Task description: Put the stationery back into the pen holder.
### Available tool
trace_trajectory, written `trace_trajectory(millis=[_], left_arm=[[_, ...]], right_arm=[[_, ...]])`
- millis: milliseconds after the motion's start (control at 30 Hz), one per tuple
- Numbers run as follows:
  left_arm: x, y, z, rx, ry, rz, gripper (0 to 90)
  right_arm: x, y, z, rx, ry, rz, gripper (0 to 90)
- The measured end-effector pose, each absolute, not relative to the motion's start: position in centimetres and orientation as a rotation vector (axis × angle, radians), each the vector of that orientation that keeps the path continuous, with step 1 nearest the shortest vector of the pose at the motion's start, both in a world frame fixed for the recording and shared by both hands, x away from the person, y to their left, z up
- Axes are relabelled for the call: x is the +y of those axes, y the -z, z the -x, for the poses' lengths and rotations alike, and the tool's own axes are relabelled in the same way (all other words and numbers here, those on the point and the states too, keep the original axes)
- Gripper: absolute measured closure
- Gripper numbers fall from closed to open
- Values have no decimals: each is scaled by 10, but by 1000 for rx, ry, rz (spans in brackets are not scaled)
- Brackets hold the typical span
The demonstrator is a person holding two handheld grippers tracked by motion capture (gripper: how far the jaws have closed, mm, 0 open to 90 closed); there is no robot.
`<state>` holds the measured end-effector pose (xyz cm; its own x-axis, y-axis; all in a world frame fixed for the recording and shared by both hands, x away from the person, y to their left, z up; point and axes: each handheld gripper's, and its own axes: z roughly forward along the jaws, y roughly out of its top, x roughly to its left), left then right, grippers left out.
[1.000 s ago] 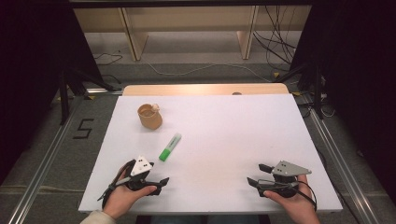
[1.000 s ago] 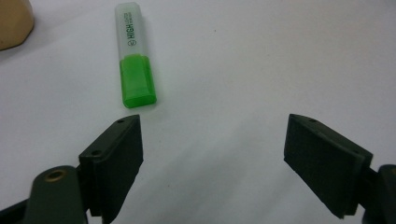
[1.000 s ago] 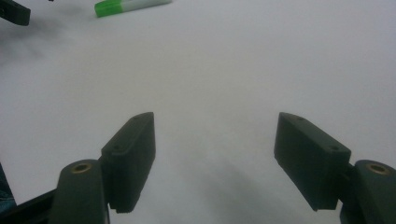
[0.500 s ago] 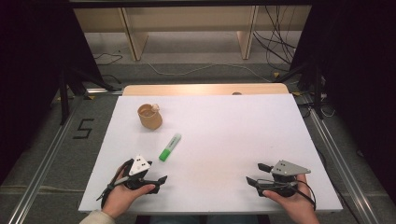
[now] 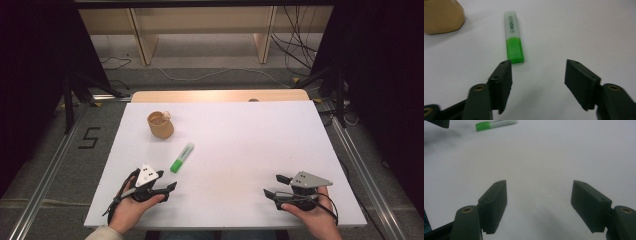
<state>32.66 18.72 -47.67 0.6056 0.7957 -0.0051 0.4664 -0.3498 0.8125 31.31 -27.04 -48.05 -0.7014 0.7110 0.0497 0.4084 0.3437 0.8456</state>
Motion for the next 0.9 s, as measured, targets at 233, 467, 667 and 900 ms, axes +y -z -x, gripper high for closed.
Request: trace_trajectory(millis=[233,467,667,900], left_arm=[[184,467,-336,1034,-593,-1983,768],[172,465,-359,1081,-569,-2026,897],[158,462,-407,1169,-595,-2030,898],[139,468,-444,1236,-585,-2070,898]], right_arm=[[-271,480,-311,2283,-1300,-987,301],[-268,480,-311,2286,-1292,-996,301],[-269,481,-311,2284,-1289,-998,301],[-269,481,-311,2281,-1292,-1002,301]])
